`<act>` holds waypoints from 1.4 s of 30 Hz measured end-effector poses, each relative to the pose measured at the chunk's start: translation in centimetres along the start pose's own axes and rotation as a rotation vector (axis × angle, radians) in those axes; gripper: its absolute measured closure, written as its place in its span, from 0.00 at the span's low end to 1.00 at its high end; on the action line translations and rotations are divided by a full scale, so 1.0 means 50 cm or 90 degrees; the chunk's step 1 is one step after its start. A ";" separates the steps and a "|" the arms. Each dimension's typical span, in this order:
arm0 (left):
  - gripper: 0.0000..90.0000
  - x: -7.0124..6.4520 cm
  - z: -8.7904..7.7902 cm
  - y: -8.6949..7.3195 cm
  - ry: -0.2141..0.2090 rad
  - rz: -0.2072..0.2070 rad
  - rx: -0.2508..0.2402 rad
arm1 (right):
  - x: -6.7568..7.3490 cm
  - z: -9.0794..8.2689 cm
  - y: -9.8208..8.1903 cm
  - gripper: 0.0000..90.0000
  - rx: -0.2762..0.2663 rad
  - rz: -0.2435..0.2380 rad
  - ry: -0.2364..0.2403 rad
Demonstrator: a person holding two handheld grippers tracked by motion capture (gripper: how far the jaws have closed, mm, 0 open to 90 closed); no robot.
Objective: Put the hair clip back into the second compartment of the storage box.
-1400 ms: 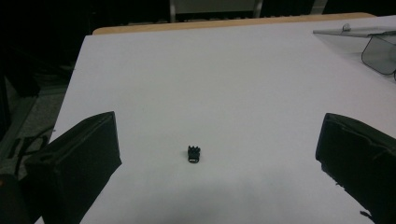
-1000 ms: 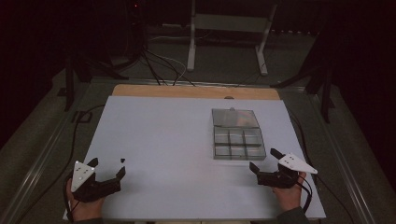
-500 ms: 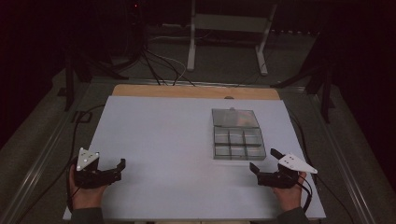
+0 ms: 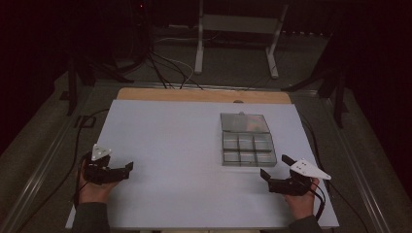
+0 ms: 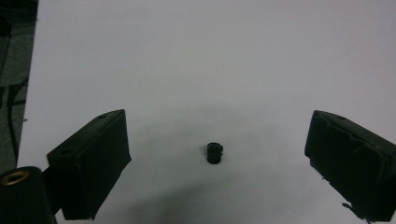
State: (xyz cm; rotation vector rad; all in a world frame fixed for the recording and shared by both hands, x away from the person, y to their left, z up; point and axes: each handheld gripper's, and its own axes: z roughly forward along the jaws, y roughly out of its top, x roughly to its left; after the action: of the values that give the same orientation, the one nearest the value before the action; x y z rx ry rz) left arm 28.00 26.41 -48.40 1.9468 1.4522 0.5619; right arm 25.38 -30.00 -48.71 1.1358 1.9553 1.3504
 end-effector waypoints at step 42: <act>0.87 -0.009 0.066 0.003 -0.005 0.042 0.123 | -0.004 -0.009 0.002 0.00 -0.006 0.016 -0.003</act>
State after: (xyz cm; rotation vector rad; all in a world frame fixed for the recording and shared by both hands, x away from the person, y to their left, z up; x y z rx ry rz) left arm 30.19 25.16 -50.62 2.1507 1.4887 0.4564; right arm 25.17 -30.35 -48.47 1.1618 1.9353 1.3673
